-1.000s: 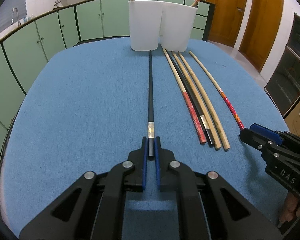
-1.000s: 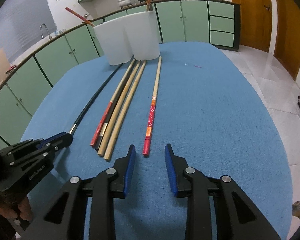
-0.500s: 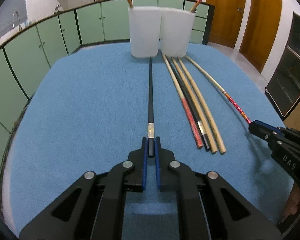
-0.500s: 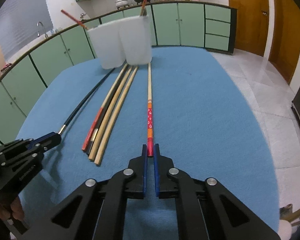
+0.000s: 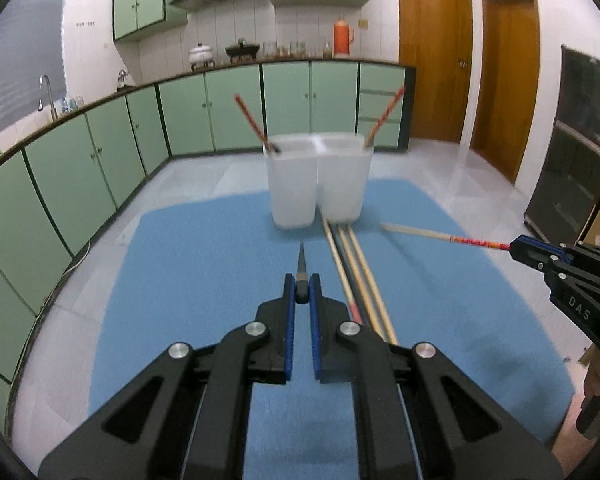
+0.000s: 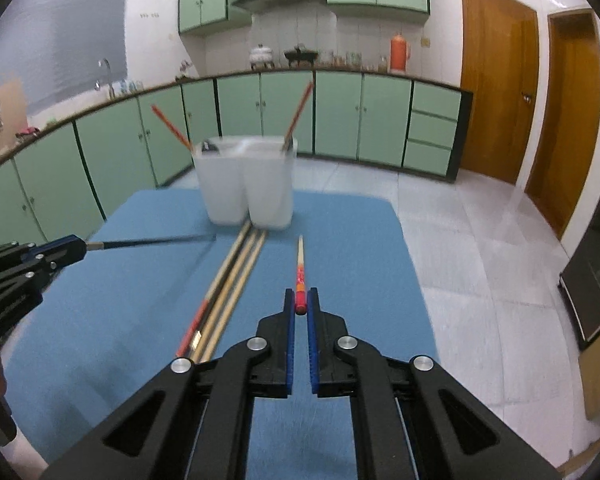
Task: Organize utensils
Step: 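Lift both held chopsticks toward the white holder, then carry both chopsticks over the white holder and open both tools to drop them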
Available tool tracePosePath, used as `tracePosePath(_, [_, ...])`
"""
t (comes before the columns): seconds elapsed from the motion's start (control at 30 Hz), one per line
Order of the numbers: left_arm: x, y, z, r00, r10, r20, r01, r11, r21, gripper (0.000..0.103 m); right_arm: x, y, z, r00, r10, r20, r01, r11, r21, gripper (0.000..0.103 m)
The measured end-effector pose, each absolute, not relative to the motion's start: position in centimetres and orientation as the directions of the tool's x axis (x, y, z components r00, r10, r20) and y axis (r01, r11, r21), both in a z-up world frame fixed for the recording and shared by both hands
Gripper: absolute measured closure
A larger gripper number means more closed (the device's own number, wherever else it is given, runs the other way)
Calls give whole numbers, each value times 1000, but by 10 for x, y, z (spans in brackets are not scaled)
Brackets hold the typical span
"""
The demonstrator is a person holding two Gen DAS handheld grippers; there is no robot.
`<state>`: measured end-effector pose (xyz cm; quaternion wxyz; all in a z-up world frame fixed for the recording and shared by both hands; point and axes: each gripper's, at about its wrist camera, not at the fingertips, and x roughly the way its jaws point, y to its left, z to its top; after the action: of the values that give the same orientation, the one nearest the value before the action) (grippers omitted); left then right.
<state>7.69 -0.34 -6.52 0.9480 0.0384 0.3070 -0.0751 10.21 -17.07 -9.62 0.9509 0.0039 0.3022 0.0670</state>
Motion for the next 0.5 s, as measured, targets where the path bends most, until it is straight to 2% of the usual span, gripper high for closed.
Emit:
tracePosePath(0.37, [90,-10,-18,846,-166,-507,187,982,-9,97,119,-189,-40,832,258,-491,-186,964,193,97])
tracePosePath(0.5, [93,-12,-6,858,-174,-484,195,981,-7,97,127,-191,-26,836,281,-472,-207,957,203,97])
